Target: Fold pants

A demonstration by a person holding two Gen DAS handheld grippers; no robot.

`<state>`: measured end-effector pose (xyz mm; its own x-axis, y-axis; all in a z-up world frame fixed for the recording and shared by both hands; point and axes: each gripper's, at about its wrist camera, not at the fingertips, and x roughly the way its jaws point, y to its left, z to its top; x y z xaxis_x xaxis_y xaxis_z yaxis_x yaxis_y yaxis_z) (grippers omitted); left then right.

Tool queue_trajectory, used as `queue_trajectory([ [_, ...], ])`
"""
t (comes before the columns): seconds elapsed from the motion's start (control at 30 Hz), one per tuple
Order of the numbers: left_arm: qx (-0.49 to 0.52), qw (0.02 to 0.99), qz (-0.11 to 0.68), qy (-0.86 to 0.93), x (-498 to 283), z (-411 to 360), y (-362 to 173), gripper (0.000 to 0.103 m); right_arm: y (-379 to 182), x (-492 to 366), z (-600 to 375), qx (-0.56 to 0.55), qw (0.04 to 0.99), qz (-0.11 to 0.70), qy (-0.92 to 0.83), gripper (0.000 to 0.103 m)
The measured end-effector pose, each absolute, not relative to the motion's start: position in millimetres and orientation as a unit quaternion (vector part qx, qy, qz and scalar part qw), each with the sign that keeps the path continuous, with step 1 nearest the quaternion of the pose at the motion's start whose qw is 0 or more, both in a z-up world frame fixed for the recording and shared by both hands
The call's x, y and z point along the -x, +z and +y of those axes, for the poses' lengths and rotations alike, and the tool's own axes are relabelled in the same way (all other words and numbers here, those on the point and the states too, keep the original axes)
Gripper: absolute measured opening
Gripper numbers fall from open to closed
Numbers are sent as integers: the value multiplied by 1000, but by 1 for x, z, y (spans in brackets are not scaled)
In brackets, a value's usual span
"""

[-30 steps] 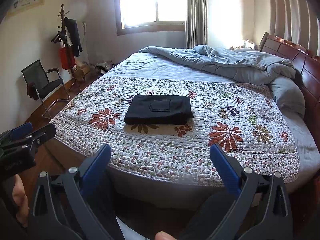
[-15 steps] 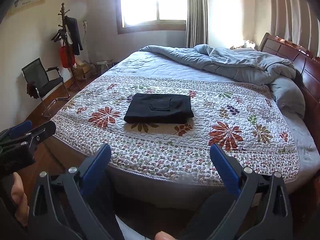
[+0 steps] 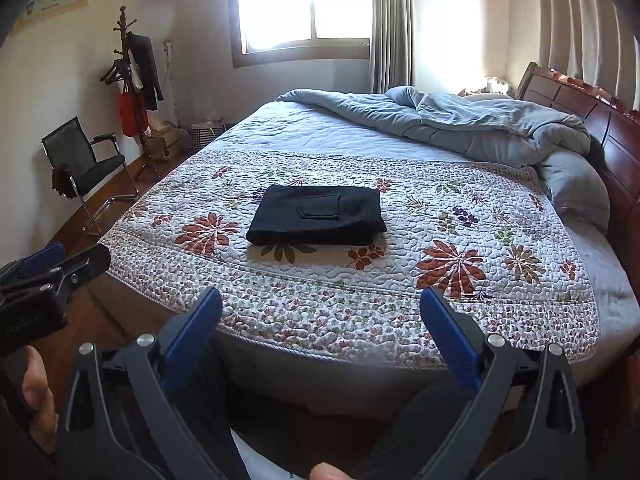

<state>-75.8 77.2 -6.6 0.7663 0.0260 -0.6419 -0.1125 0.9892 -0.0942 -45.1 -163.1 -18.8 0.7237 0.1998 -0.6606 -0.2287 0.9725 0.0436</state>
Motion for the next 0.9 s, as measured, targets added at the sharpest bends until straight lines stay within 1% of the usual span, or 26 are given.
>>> queue_trajectory([
  [0.9, 61, 937, 343, 39, 75, 76, -8, 99, -22, 44, -163, 19, 927, 356, 116, 99],
])
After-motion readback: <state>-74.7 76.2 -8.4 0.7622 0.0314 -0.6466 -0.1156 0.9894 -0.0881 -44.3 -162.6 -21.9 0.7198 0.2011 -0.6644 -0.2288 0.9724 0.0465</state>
